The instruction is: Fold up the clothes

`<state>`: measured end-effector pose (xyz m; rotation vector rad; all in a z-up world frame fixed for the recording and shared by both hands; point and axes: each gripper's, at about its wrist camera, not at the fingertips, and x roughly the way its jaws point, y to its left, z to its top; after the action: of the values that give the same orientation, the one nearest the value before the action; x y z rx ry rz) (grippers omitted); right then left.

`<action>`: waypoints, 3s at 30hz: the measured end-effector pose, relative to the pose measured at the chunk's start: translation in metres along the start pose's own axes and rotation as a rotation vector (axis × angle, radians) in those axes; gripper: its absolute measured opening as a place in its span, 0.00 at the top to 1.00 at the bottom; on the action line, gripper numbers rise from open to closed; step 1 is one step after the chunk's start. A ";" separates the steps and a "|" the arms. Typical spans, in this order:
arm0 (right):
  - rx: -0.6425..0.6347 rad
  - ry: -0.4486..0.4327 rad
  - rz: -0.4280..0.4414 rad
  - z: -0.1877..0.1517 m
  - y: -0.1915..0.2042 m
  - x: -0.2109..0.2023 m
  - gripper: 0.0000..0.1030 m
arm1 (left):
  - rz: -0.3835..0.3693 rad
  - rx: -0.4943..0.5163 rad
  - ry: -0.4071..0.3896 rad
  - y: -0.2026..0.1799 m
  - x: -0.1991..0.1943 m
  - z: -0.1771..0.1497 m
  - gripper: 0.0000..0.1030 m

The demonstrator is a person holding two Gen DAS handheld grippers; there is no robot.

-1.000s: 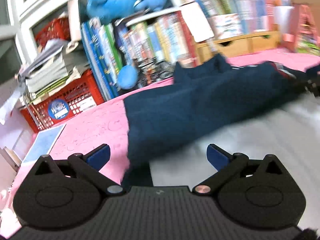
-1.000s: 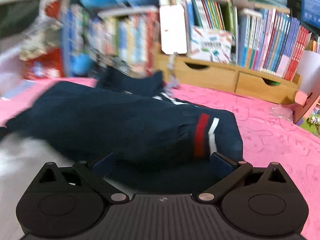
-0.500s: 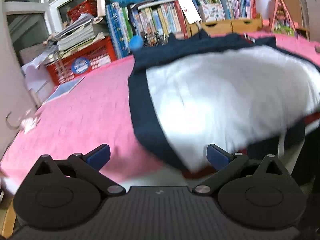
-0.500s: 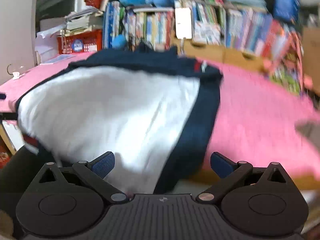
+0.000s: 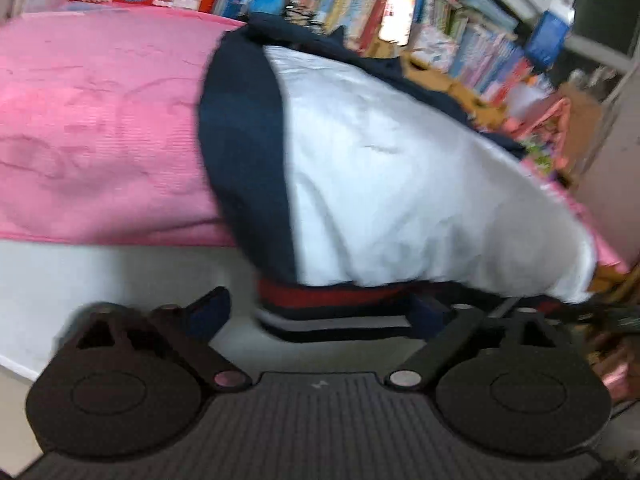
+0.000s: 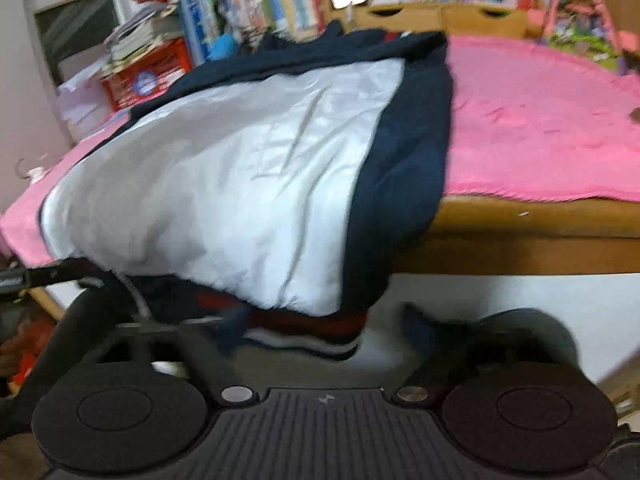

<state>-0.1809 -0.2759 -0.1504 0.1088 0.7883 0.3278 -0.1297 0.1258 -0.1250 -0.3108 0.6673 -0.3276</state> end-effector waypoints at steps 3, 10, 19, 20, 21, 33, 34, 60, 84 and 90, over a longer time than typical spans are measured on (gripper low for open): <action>-0.013 0.009 0.047 0.004 0.005 -0.012 0.66 | -0.078 0.045 0.007 -0.016 -0.018 0.005 0.28; 0.097 -0.124 0.306 0.050 0.012 -0.051 0.69 | -0.296 0.131 -0.141 -0.056 -0.061 0.063 0.26; 0.081 -0.265 0.216 0.173 0.008 -0.010 0.69 | -0.066 0.215 -0.257 -0.084 -0.002 0.177 0.12; 0.081 -0.257 0.172 0.182 0.005 0.000 0.69 | -0.017 0.207 -0.235 -0.083 0.011 0.188 0.11; 0.081 -0.248 0.131 0.189 0.002 0.009 0.69 | 0.005 0.197 -0.212 -0.079 0.021 0.192 0.11; -0.377 -0.320 0.146 0.118 0.028 -0.061 0.00 | 0.047 0.050 -0.062 -0.030 0.083 0.171 0.01; -0.443 -0.321 0.136 0.108 0.038 -0.066 0.00 | 0.051 0.036 -0.063 -0.029 0.087 0.171 0.00; 0.070 -0.107 -0.067 0.214 -0.022 0.098 0.88 | 0.120 0.356 -0.273 -0.054 -0.038 0.151 0.00; -0.830 -0.309 -0.219 0.122 0.061 0.017 0.00 | 0.243 0.165 -0.157 -0.023 0.022 0.163 0.00; -0.222 -0.150 -0.216 0.193 -0.004 0.056 0.01 | 0.140 0.331 -0.160 -0.031 -0.011 0.153 0.00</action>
<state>-0.0060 -0.2564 -0.0538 -0.1581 0.6043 0.1979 -0.0446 0.1284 0.0067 0.0265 0.4651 -0.2711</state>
